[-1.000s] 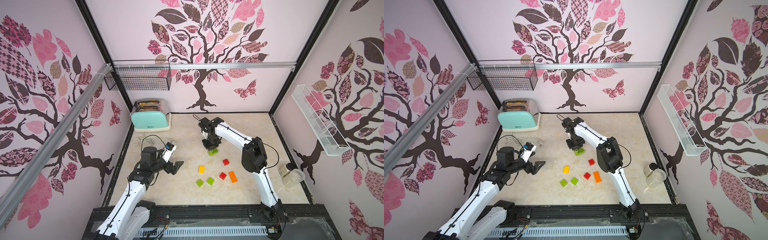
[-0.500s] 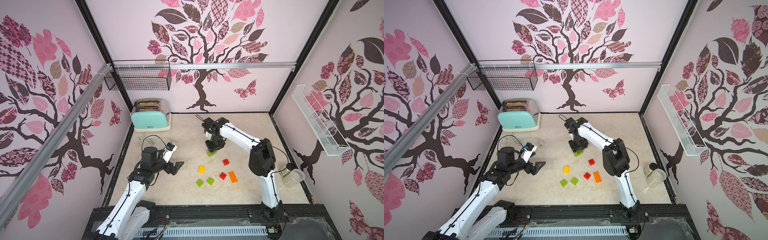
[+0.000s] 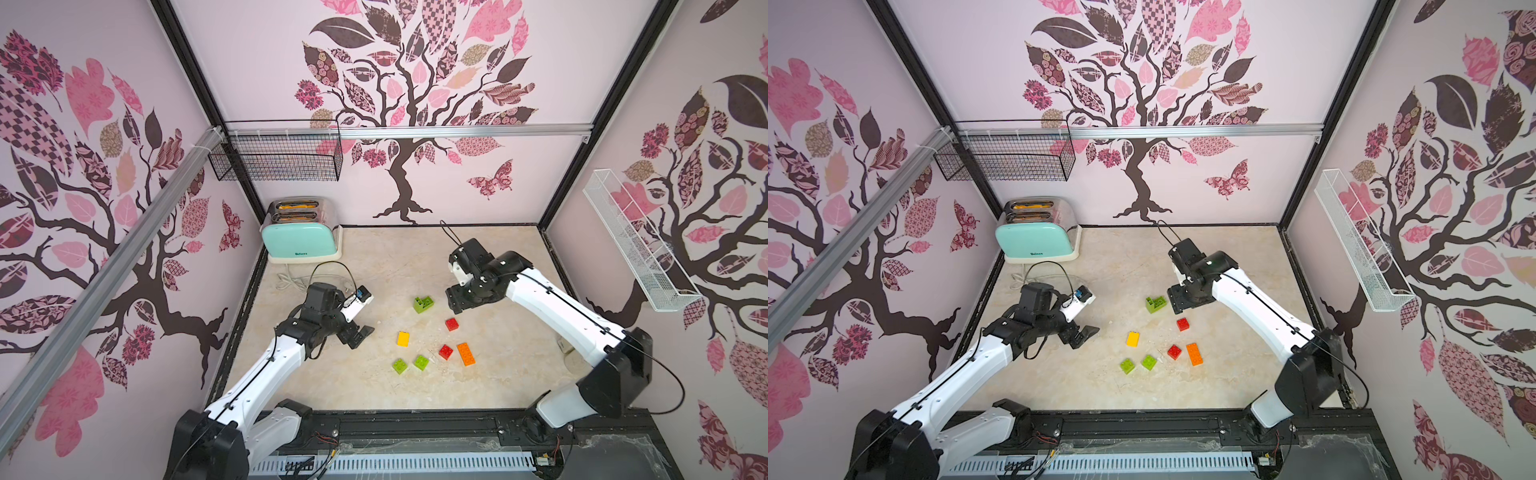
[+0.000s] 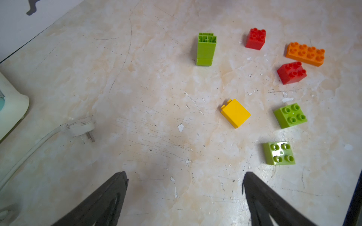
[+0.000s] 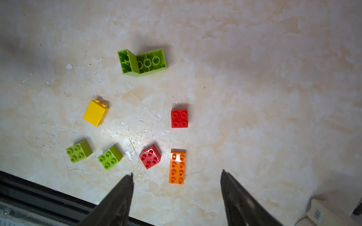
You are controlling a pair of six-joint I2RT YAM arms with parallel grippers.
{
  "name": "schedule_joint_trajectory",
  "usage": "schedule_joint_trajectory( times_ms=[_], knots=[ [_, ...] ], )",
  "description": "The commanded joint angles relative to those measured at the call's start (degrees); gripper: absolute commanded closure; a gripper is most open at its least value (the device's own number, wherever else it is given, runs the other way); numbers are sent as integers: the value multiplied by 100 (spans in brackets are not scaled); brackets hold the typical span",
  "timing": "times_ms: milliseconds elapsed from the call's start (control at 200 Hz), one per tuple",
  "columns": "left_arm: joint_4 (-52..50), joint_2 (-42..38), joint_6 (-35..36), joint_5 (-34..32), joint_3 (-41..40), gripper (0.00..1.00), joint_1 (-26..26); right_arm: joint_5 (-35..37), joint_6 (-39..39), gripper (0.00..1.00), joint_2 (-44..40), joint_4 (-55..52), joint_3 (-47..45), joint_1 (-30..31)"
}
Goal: Assemble a giraffe with lego
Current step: Pick up the lego brick from the center of the board.
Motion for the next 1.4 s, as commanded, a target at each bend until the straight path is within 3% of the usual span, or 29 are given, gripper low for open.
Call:
schedule_joint_trajectory(
  times_ms=[0, 185, 565, 1055, 1396],
  knots=[
    [-183, 308, 873, -273, 271, 2, -245, 245, 67, 23, -636, 414, -473, -77],
    [-93, 1018, 1194, -211, 564, 2, -395, 433, -111, 20, -1486, 873, -1367, -126],
    [99, 2022, 2752, -333, 898, 2, -887, 825, -237, 19, -2825, 1549, -2483, -129],
    [856, 3097, 3056, -589, 1179, 2, -1244, 1024, -201, 1, -3900, 1787, -2863, -118],
    [1165, 3487, 3145, -742, 1249, 2, -1472, 1165, -167, 0, -4038, 1813, -2903, -115]
  ],
)
